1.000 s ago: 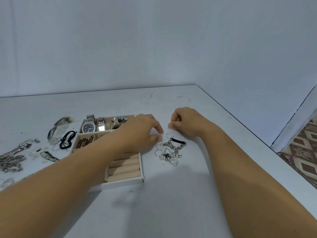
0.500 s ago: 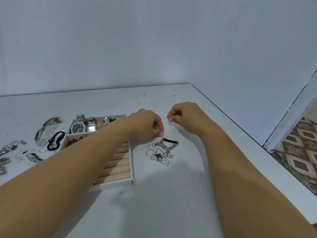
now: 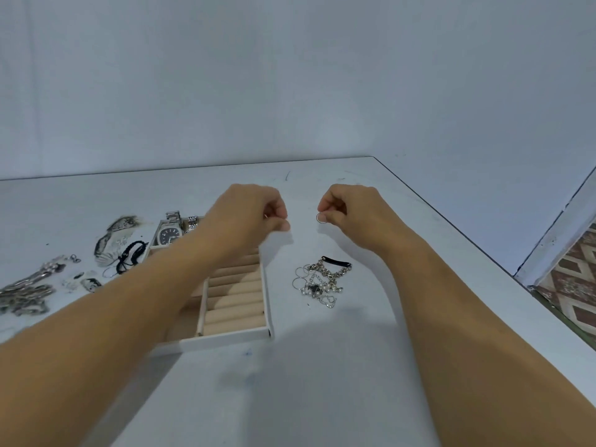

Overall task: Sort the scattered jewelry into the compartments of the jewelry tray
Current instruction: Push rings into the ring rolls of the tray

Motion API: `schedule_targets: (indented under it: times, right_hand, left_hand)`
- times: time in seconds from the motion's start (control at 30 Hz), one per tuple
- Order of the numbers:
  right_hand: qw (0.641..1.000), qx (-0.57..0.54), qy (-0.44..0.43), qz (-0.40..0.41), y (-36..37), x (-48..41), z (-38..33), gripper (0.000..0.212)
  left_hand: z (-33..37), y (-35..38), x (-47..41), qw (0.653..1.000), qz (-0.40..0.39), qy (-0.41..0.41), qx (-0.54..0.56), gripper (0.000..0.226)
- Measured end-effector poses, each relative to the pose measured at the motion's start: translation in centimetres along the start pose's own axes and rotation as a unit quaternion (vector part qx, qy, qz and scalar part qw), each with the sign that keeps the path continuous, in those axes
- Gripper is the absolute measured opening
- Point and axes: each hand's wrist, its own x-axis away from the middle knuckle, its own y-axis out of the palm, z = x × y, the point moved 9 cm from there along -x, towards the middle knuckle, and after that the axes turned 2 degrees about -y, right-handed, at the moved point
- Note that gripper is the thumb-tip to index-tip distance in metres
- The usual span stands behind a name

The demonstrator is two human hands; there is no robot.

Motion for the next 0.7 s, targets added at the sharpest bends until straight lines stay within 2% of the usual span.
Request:
schedule_targets:
  times: [0.13,0.33,0.53,0.7]
  right_hand:
    - [0.999,0.007,-0.019,-0.033,1.9,0.2,-2.2,0.003]
    - [0.995,0.014,-0.074,-0.067,4.3,1.3,-6.0,0.004]
    - [0.992,0.039,-0.105,-0.062,5.0,1.8,-7.7,0.002]
    - [0.989,0.061,-0.123,-0.05,5.3,1.8,-8.3,0.002]
  left_hand:
    - [-2.4,-4.3,4.1,1.0,0.027,-0.008,-0.003,0.007]
    - [-4.6,-4.8,8.4,0.998,0.054,-0.025,0.005,0.016]
    - [-5.3,-4.0,8.7,0.997,0.072,-0.01,0.017,0.009]
    - [-6.5,-4.4,9.1,0.993,0.115,-0.005,0.01,0.009]
